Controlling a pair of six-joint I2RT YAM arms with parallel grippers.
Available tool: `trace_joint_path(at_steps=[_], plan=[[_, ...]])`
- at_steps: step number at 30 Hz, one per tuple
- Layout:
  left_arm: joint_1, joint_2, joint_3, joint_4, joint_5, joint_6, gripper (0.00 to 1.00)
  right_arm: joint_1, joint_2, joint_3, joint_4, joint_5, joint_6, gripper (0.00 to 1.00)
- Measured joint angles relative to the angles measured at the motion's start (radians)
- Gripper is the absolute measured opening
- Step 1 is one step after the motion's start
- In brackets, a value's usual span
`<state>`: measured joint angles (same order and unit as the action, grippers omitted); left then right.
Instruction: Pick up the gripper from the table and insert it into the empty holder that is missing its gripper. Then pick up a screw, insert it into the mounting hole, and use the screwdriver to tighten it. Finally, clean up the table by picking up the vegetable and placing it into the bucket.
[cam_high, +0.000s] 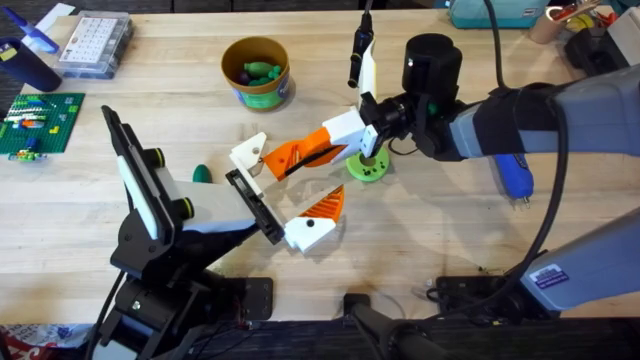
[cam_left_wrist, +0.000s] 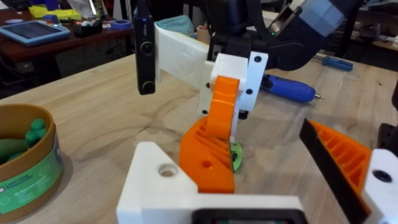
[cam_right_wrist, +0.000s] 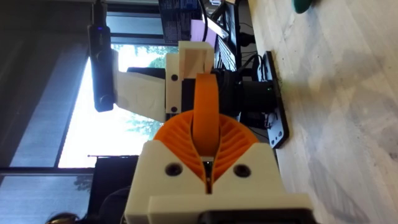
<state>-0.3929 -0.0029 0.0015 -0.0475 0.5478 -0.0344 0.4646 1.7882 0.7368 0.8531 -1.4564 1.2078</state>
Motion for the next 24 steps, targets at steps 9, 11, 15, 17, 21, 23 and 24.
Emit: trace_joint_path(at_steps=[9, 11, 15, 17, 21, 23, 24], plan=[[0.001, 0.003, 0.003, -0.002, -0.010, -0.001, 0.990, 0.000, 0.001, -0.001, 0.055, -0.003, 0.045, 0.015], [0.001, 0.003, 0.003, -0.002, -0.010, -0.001, 0.990, 0.000, 0.001, -0.001, 0.087, -0.004, 0.075, 0.016], [0.001, 0.003, 0.003, -0.002, -0.013, 0.001, 0.990, 0.000, 0.003, -0.001, 0.180, -0.003, 0.137, 0.016], [0.001, 0.003, 0.003, -0.001, -0.013, 0.003, 0.990, 0.000, 0.005, -0.001, 0.209, -0.002, 0.167, 0.016], [0.001, 0.003, 0.003, -0.002, -0.013, 0.004, 0.990, 0.000, 0.008, -0.001, 0.224, -0.003, 0.209, 0.016], [0.001, 0.003, 0.003, -0.002, -0.013, 0.004, 0.990, 0.000, 0.008, -0.001, 0.224, -0.003, 0.220, 0.016], [0.001, 0.003, 0.003, -0.002, -0.013, 0.004, 0.990, 0.000, 0.008, -0.001, 0.224, -0.003, 0.225, 0.016]])
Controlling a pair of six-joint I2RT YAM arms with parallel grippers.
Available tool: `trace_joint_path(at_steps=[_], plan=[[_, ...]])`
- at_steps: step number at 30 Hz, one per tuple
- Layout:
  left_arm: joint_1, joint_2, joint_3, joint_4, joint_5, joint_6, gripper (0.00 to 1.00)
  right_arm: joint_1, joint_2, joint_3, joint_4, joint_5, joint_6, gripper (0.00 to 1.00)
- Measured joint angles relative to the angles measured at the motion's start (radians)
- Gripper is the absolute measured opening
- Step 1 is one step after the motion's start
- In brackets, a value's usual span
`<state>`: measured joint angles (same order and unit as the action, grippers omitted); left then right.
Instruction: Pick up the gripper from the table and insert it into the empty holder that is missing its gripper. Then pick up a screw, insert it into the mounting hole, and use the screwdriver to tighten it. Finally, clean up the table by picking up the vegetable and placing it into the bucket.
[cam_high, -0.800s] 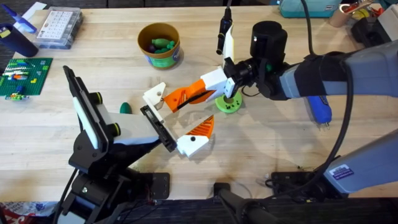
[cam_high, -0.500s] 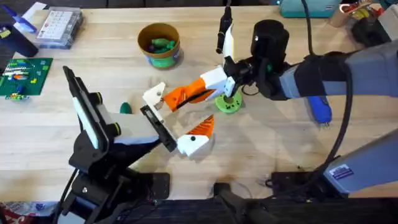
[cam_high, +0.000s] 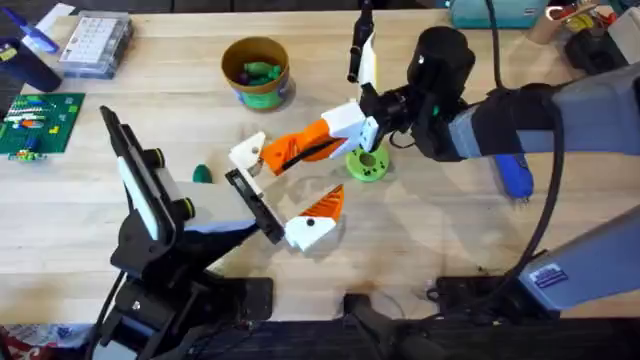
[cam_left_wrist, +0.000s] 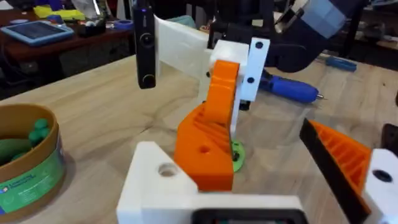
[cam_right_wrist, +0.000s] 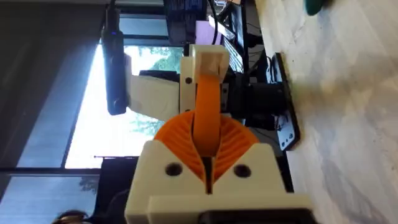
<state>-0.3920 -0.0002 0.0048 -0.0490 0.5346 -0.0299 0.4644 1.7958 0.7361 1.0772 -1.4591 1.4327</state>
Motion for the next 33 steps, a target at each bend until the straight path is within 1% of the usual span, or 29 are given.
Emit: trace_joint_path(at_steps=[18, 21, 29, 33], plan=[[0.000, 0.000, 0.000, 0.000, -0.003, 0.000, 0.990, 0.017, 0.000, 0.000, -0.010, 0.055, 0.010, 0.016], [0.000, 0.000, 0.000, 0.000, -0.004, -0.001, 0.990, 0.024, 0.000, 0.009, -0.052, 0.060, 0.003, 0.016], [0.005, 0.000, 0.000, 0.000, -0.038, -0.011, 0.990, 0.062, 0.000, 0.089, -0.271, 0.079, -0.090, 0.016], [0.010, 0.000, 0.000, 0.004, -0.061, -0.008, 0.990, 0.074, 0.007, 0.119, -0.301, 0.087, -0.121, 0.016]])
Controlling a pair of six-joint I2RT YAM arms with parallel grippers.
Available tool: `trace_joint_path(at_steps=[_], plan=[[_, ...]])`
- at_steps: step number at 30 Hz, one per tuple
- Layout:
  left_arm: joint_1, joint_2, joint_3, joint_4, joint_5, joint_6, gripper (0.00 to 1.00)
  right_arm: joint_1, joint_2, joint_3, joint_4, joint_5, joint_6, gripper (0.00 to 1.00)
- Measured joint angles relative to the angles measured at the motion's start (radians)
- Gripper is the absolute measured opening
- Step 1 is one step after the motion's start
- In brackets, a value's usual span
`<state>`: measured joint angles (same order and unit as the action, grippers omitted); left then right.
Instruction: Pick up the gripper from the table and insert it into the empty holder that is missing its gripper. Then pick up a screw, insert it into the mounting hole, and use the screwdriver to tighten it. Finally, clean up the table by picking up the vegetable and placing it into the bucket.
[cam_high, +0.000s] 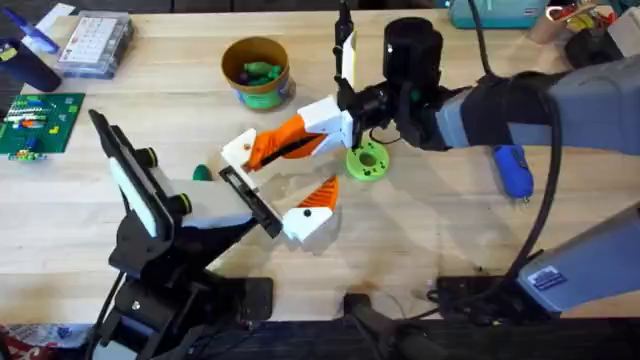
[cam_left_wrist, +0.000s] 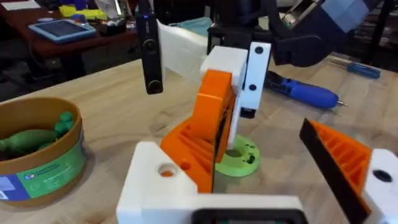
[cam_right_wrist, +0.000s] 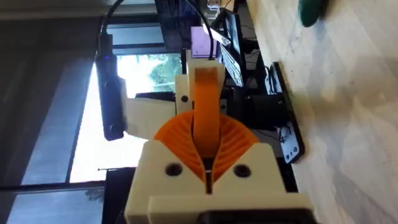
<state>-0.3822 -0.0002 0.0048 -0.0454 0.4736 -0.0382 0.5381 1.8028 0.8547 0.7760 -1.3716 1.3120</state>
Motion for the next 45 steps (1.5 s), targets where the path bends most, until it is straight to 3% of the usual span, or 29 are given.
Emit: trace_joint_path(at_steps=[12, 45], plan=[[0.004, 0.000, 0.000, -0.004, -0.025, -0.006, 0.990, 0.030, 0.113, 0.121, 0.001, -0.027, -0.008, 0.016], [0.009, 0.000, 0.000, -0.005, -0.060, -0.004, 0.990, 0.052, 0.115, 0.134, -0.002, 0.022, -0.003, 0.008]])
